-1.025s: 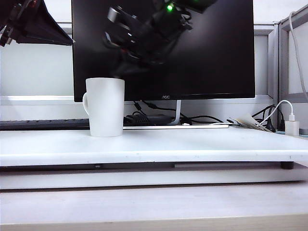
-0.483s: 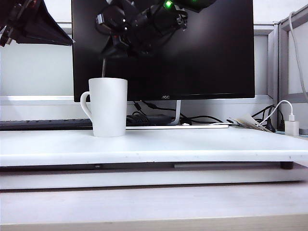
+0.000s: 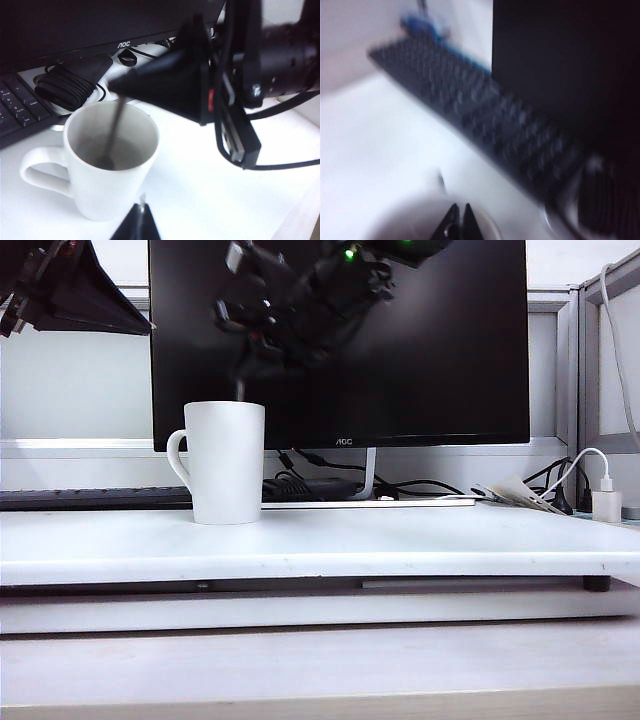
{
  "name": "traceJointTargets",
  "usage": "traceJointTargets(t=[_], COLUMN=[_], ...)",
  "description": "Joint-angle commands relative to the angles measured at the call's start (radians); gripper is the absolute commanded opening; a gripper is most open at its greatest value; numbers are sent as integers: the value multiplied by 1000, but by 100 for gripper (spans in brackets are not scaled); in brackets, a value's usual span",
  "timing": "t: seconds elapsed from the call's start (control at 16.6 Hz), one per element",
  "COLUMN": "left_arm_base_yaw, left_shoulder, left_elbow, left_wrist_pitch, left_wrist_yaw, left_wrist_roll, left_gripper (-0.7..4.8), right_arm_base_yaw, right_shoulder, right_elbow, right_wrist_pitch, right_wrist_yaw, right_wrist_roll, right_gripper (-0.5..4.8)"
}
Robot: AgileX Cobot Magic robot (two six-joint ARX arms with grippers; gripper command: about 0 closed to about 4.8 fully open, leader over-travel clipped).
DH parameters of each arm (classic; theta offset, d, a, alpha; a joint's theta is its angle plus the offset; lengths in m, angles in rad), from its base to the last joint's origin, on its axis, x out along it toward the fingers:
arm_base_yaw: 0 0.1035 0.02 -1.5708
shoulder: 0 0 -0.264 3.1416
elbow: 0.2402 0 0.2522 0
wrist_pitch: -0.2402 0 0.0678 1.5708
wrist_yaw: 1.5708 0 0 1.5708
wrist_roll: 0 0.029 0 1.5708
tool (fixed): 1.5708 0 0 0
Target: Pick up a spoon and stir the liquid in the cup.
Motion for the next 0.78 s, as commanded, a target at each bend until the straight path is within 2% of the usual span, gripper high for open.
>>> traceJointTargets(t=[0.06,0.24,0.3,0.42,0.54,0.6,0.66,0.78], left_arm_base_yaw=[0,0,0,0,0,0,0,0], left_shoulder=[-3,-3,-3,-3,-3,-3,-3,-3], left_elbow=[5,5,5,5,5,5,5,5], left_wrist_pitch=[12,11,9,10,10,10,10,10], left_wrist_yaw=[7,7,7,7,6,7,7,6], left_wrist_roll=[-3,-3,-3,-3,-3,-3,-3,-3], left_gripper=[-5,-5,-5,-5,-5,-5,-5,-5], right_arm_base_yaw=[46,41,32,18,13,14,23,28], right_shoulder=[-5,-8,-9,-8,-6,-6,-7,-9], right_elbow=[5,5,5,5,5,5,5,5], right_wrist_pitch=[38,-94,-124,-117,-53,-5,47,27], right_wrist_yaw=[-72,-64,-24,68,76,69,-18,-92], right_wrist_roll=[-2,-13,-27,-45,-49,-48,-32,2], right_gripper=[-7,-7,-7,-7,-7,-7,-7,-7])
